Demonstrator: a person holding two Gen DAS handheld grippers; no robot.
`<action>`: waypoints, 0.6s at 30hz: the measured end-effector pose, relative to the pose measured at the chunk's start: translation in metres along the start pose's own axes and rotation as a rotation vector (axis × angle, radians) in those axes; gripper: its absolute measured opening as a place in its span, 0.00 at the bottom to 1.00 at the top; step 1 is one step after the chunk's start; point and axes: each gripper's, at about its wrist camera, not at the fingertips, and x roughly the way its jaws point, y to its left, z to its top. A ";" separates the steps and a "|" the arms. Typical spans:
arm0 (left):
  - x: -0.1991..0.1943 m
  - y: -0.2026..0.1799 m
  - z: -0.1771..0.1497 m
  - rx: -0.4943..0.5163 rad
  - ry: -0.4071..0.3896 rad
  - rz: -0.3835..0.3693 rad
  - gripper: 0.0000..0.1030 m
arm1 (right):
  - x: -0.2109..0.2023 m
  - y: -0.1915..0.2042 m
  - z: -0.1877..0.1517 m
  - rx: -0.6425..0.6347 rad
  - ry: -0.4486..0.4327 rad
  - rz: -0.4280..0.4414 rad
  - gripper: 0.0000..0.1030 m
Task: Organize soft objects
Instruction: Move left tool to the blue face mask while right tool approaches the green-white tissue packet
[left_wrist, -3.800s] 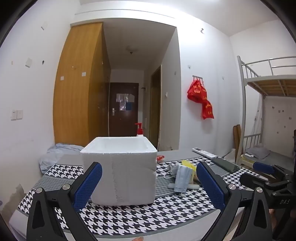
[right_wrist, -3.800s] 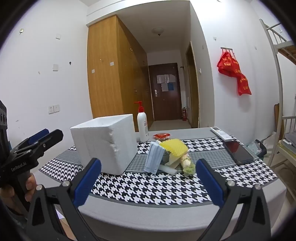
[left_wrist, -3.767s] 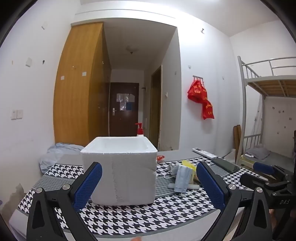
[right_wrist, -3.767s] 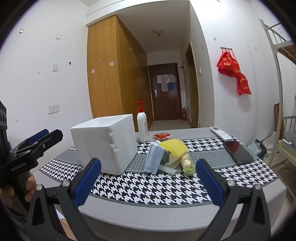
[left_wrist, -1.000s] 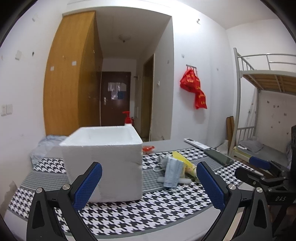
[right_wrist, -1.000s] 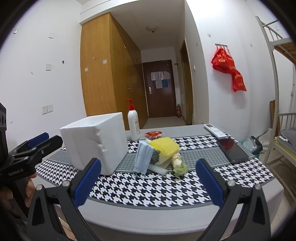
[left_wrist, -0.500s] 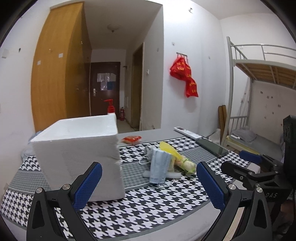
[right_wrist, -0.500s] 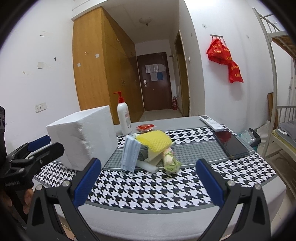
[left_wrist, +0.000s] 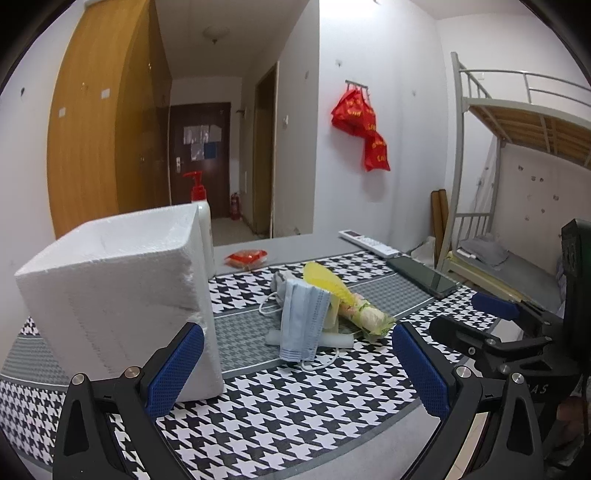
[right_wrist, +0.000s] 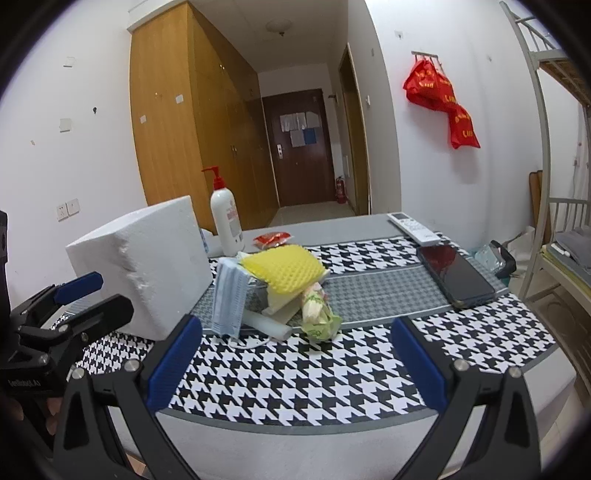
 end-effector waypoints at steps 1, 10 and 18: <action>0.003 0.000 0.000 -0.001 0.007 -0.004 0.99 | 0.004 -0.001 0.000 -0.002 0.010 0.000 1.00; 0.031 -0.011 0.002 0.023 0.059 -0.018 0.99 | 0.019 -0.019 0.000 0.023 0.052 0.008 1.00; 0.052 -0.013 0.004 0.064 0.082 0.005 0.99 | 0.026 -0.030 -0.001 0.025 0.078 -0.006 1.00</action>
